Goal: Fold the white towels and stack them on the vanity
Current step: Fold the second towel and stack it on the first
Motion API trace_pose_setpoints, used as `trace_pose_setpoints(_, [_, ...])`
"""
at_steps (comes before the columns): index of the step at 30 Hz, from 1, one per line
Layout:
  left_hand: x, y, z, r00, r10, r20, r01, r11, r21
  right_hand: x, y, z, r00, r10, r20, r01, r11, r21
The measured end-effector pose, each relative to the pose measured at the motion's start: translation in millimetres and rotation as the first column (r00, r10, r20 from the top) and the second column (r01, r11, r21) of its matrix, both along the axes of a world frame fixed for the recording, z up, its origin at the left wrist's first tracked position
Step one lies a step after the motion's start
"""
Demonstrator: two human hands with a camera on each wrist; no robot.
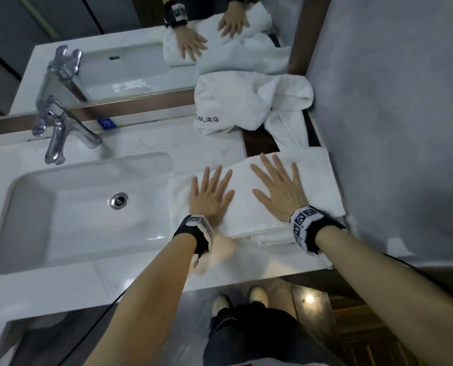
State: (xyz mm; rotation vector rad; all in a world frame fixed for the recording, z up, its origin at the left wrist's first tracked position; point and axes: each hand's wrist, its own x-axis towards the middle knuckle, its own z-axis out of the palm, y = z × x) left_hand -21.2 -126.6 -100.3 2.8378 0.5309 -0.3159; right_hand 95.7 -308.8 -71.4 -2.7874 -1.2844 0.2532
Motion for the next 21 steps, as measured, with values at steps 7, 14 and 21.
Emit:
trace_pose_setpoints(7, [-31.4,32.7,-4.2,0.980,0.193,0.038,-0.194,0.981,0.018,21.5,-52.2,4.0,0.970,-0.243,0.004,0.243,0.970,0.034])
trace_pose_setpoints(14, [-27.3,31.8,22.9,0.982,0.181,0.056,-0.180,0.983,-0.022,21.2,-66.1,30.9,0.799,-0.481,-0.361,0.595,0.719,0.359])
trace_pose_setpoints(21, [5.1,-14.5,15.9,0.970,-0.234,-0.061,0.214,0.949,-0.230,32.5,-66.2,53.3,0.548,-0.616,-0.565,0.779,0.622,0.077])
